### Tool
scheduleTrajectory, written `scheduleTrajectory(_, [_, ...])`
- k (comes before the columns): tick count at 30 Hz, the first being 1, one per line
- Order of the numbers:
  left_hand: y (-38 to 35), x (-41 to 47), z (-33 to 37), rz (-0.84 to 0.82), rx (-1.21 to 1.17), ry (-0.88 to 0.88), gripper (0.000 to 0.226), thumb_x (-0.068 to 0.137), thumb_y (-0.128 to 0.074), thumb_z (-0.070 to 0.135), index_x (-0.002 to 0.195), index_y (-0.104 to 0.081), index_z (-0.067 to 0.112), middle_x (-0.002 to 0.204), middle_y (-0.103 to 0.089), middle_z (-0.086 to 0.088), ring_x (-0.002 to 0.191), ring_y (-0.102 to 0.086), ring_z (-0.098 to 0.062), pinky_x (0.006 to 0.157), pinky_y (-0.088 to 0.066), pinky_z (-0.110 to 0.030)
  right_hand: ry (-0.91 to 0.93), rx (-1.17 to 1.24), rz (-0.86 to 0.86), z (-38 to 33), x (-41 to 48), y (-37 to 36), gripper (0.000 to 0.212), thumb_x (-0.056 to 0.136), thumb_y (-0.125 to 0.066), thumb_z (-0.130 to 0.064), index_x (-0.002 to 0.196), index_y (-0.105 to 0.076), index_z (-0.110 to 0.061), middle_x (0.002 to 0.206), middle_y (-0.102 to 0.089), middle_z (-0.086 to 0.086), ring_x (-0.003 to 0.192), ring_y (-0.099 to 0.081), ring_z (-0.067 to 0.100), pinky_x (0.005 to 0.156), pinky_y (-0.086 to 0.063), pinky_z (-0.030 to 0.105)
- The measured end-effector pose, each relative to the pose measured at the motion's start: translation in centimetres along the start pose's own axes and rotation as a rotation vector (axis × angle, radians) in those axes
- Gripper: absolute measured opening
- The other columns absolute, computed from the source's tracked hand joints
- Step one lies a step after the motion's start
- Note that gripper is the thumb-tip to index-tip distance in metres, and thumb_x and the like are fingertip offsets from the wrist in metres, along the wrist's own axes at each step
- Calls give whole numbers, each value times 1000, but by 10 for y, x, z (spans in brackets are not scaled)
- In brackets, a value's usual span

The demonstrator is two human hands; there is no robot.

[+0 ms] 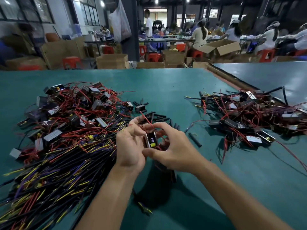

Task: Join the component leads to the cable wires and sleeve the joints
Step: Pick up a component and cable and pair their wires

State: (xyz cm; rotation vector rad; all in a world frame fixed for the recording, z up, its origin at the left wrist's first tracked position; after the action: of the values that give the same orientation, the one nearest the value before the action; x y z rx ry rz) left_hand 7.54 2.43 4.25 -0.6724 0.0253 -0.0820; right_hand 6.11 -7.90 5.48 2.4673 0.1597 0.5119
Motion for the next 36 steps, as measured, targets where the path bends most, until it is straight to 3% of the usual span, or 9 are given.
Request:
scheduleTrajectory(5, [-14, 1, -1, -104, 72, -59, 72, 47, -36, 8, 119, -43, 7, 108, -46, -12, 105, -44, -25, 94, -32, -37, -65, 261, 153, 14, 6, 30, 15, 76, -71, -7, 87, -68, -17, 74, -69, -9, 59, -62, 8, 60, -55, 31])
scheduleTrajectory(9, [-19, 5, -11, -107, 507, -101, 67, 60, -42, -4, 126, -42, 8, 116, -46, -11, 117, -49, -26, 84, -37, -22, -254, 558, 349, 51, 14, 83, 19, 83, -65, 9, 89, -62, -9, 68, -66, -1, 46, -60, 10, 40, -45, 19])
scheduleTrajectory(12, [-18, 0, -25, -191, 894, -106, 73, 59, -62, 23, 128, -41, 26, 124, -50, 7, 120, -45, -10, 98, -33, -24, -361, 492, 738, 95, 6, 159, 37, 91, -63, -6, 125, -50, -6, 114, -63, 18, 84, -69, 20, 62, -56, 24])
scheduleTrajectory(15, [-18, -7, -42, -286, 1316, -144, 90, 59, -68, 50, 141, -34, 37, 134, -43, 18, 125, -38, 0, 102, -28, -18, -584, 96, 845, 137, -16, 197, 82, 93, -57, -25, 155, -6, -12, 161, -11, 17, 143, -28, 36, 113, -35, 44])
scheduleTrajectory(17, [-23, -10, -51, -354, 1488, -174, 88, 62, -72, 49, 141, -38, 35, 131, -46, 17, 125, -40, -2, 103, -29, -16, -652, -111, 797, 141, -20, 194, 92, 90, -57, -28, 155, 4, -6, 163, 7, 18, 149, -1, 39, 122, -12, 48])
scheduleTrajectory(20, [-22, -12, -56, -377, 1515, -192, 75, 65, -77, 37, 134, -49, 30, 126, -54, 15, 120, -47, -4, 104, -36, -20, -390, -294, 832, 99, -10, 175, 80, 81, -61, -15, 150, -23, 0, 155, -21, 24, 144, -19, 39, 119, -22, 53])
scheduleTrajectory(23, [-17, -8, -49, -298, 1447, -223, 60, 66, -75, 18, 123, -59, 25, 112, -64, 12, 105, -58, -5, 94, -46, -22, -112, -229, 506, 61, 10, 116, 36, 81, -61, -6, 117, -62, -7, 111, -64, 8, 100, -60, 23, 94, -49, 44])
scheduleTrajectory(28, [-10, 0, -38, -202, 1295, -278, 67, 63, -62, -8, 119, -57, 28, 98, -70, 10, 88, -67, -7, 81, -54, -28, -94, -319, -113, 55, 10, 26, 13, 85, -61, -23, 92, -72, -24, 77, -67, -8, 74, -59, 16, 66, -41, 24])
scheduleTrajectory(36, [-7, 0, -27, -105, 1409, -389, 80, 60, -74, 5, 131, -45, 29, 105, -51, 12, 98, -55, -10, 84, -49, -28, -75, -107, -232, 59, 7, 18, 30, 77, -79, -38, 103, -68, -28, 76, -66, -12, 63, -57, -1, 65, -46, 16])
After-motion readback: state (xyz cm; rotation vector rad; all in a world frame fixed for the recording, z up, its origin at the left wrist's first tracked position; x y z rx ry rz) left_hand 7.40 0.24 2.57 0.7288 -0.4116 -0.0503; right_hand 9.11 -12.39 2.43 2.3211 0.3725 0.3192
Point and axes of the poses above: each hand's wrist, its own x-axis towards the middle knuckle, its own y-axis out of the back of the hand, z = x × y, the point moved 8 cm from there along x, towards the middle knuckle
